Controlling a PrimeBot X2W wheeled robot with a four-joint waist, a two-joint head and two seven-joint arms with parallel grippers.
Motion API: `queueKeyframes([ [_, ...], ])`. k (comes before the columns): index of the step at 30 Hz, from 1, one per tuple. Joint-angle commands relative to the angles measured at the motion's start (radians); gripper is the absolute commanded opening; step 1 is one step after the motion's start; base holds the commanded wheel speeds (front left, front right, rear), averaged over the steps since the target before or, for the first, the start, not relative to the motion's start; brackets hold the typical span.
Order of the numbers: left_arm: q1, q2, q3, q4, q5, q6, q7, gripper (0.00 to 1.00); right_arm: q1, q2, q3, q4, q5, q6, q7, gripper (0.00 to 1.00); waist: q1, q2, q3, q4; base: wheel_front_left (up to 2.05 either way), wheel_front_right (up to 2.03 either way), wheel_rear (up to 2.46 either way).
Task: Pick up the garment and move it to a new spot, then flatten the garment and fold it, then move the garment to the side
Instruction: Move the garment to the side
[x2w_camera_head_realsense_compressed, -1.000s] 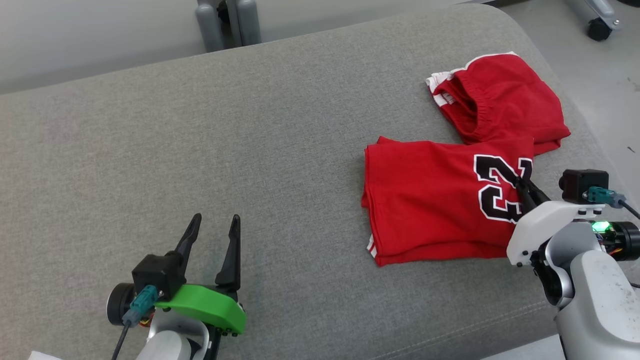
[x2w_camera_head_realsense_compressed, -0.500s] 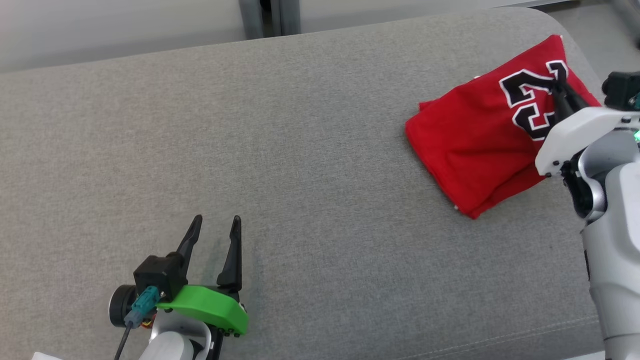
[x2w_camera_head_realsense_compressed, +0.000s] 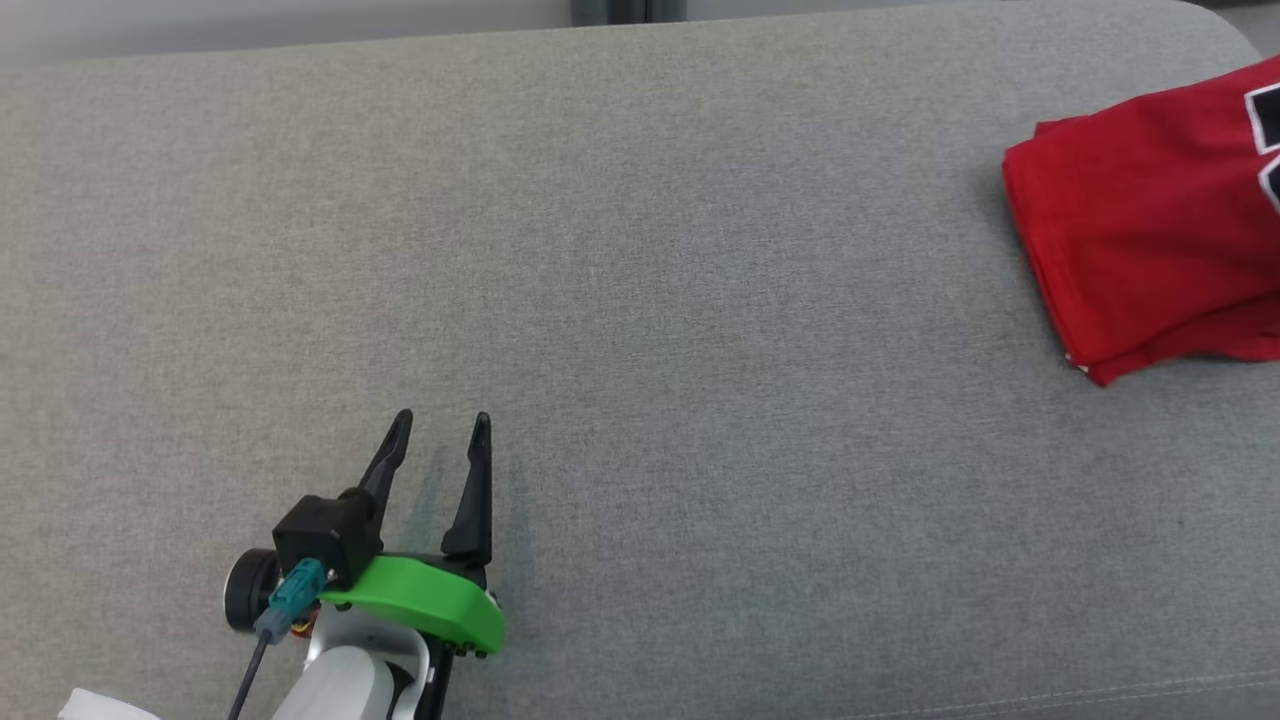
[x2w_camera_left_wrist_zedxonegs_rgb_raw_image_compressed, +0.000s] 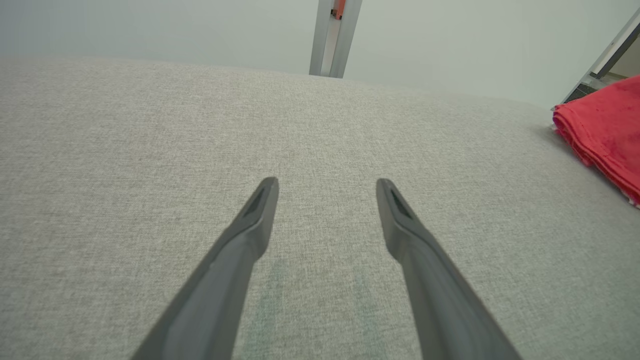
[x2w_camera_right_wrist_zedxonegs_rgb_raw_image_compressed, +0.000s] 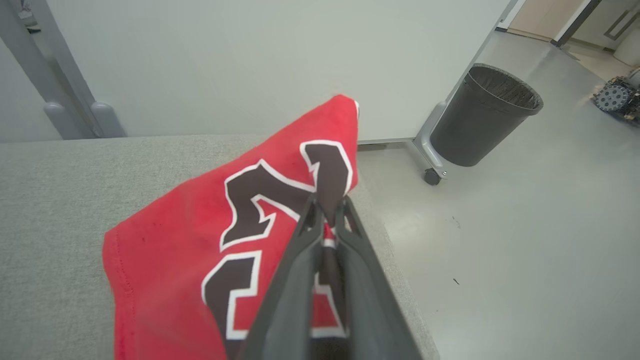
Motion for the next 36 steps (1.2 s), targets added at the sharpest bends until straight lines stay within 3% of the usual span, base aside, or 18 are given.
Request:
queueKeyframes([
  [1, -0.02, 0.003, -0.003, -0.005, 0.008, -0.004, -0.003, 1.0, -0.011, -0.024, -0.013, 0.009, 0.007, -0.002, 0.011, 0.0, 0.0, -0.0001, 0.022, 0.021, 0.0, 0.0, 0.0],
  [6, -0.034, 0.004, -0.021, -0.014, 0.017, -0.006, 0.011, 1.0, -0.02, -0.093, -0.057, 0.05, -0.005, -0.002, 0.026, 0.0, 0.0, -0.0001, 0.055, 0.041, 0.0, 0.0, 0.0],
  [7, -0.037, 0.006, -0.022, -0.015, 0.018, -0.006, 0.012, 1.0, -0.024, -0.099, -0.071, 0.061, -0.009, -0.002, 0.019, 0.07, 0.0, -0.0001, 0.061, 0.042, 0.0, 0.0, 0.0],
  [8, -0.04, 0.009, -0.024, -0.017, 0.019, -0.005, 0.015, 1.0, -0.033, -0.104, -0.099, 0.073, -0.024, -0.002, 0.001, 0.42, 0.0, -0.0001, 0.069, 0.044, 0.0, 0.0, 0.0],
  [9, -0.043, 0.01, -0.025, -0.018, 0.02, -0.005, 0.017, 1.0, -0.039, -0.102, -0.121, 0.086, -0.039, -0.002, -0.016, 1.0, 0.0, -0.0001, 0.074, 0.045, 0.0, 0.0, 0.0],
  [17, -0.046, 0.021, -0.022, -0.019, 0.017, 0.003, 0.022, 1.0, -0.075, -0.011, -0.194, 0.165, -0.146, -0.002, -0.123, 1.0, 0.0, -0.0001, 0.083, 0.043, 0.0, 0.0, 0.0],
  [28, -0.046, 0.029, 0.014, -0.017, -0.018, 0.01, 0.007, 1.0, -0.1, 0.07, -0.09, 0.141, -0.111, -0.002, -0.243, 1.0, 0.0, -0.0001, 0.008, 0.016, 0.0, 0.0, 0.0],
  [36, -0.011, 0.01, 0.065, 0.007, -0.047, 0.024, -0.014, 1.0, -0.028, 0.198, -0.011, 0.08, -0.047, -0.002, -0.342, 1.0, 0.0, -0.0001, -0.093, 0.005, 0.0, 0.0, 0.0],
])
